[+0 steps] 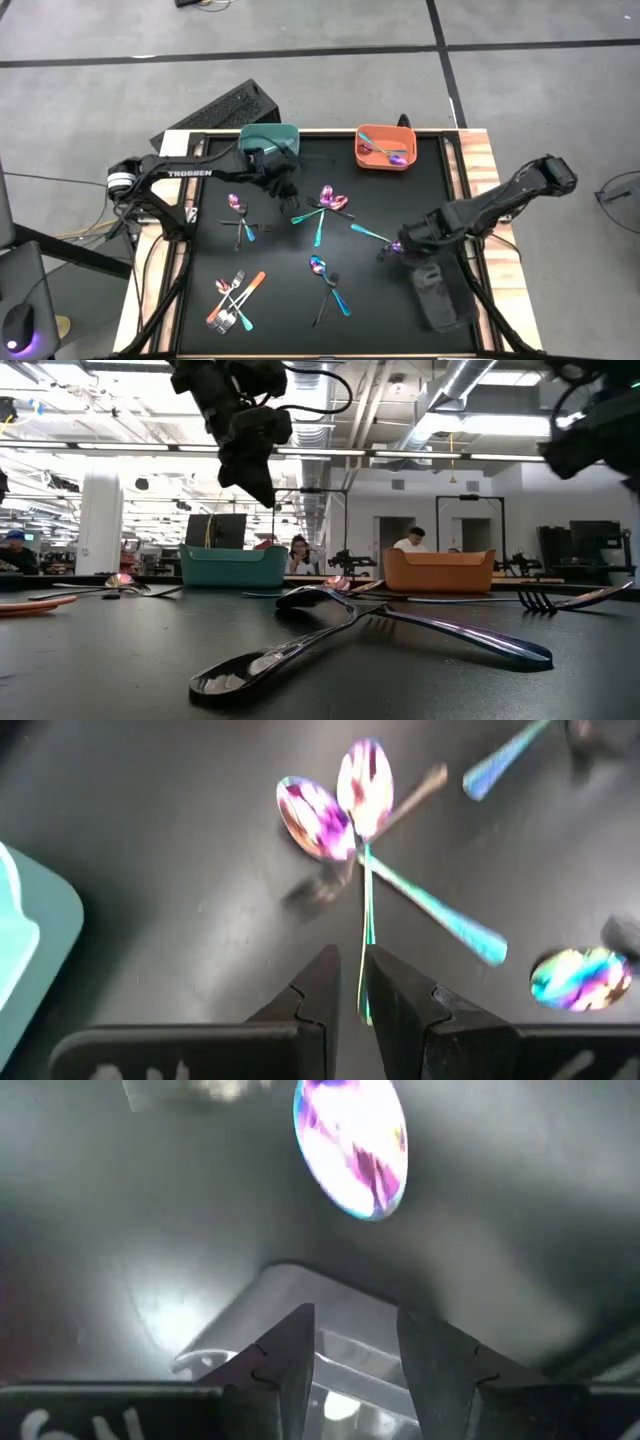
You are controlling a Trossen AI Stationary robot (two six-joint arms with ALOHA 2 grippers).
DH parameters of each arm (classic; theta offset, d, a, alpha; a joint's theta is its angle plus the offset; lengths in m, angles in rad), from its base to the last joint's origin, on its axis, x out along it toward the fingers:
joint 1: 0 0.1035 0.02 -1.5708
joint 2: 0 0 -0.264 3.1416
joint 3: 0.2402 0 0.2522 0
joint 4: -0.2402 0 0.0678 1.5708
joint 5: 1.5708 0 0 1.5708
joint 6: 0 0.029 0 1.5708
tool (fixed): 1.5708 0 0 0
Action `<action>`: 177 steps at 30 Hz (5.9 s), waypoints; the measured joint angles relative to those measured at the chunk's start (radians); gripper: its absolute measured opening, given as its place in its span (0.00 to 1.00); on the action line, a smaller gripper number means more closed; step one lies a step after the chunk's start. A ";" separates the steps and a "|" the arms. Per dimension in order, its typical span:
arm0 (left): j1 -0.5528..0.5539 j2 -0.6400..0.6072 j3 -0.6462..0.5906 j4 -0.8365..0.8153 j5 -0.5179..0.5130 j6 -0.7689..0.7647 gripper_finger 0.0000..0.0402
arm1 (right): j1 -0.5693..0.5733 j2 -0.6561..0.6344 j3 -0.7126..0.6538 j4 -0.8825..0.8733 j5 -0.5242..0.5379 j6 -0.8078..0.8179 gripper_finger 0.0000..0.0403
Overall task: Sort silverware by color (type)
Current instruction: Adjust the black bin, then put the black fork into the black bin
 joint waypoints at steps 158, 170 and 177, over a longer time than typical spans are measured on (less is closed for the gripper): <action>-0.107 0.000 0.000 0.171 -0.181 -0.324 0.10 | -0.303 0.128 0.171 0.007 0.105 -1.139 0.01; -0.097 0.000 0.000 0.293 -0.181 -0.300 0.10 | -0.161 -0.167 0.170 -0.151 -0.048 -0.430 0.01; -0.070 0.000 0.000 0.350 -0.181 -0.281 0.10 | 0.177 -0.229 0.157 -0.128 -0.012 0.017 0.01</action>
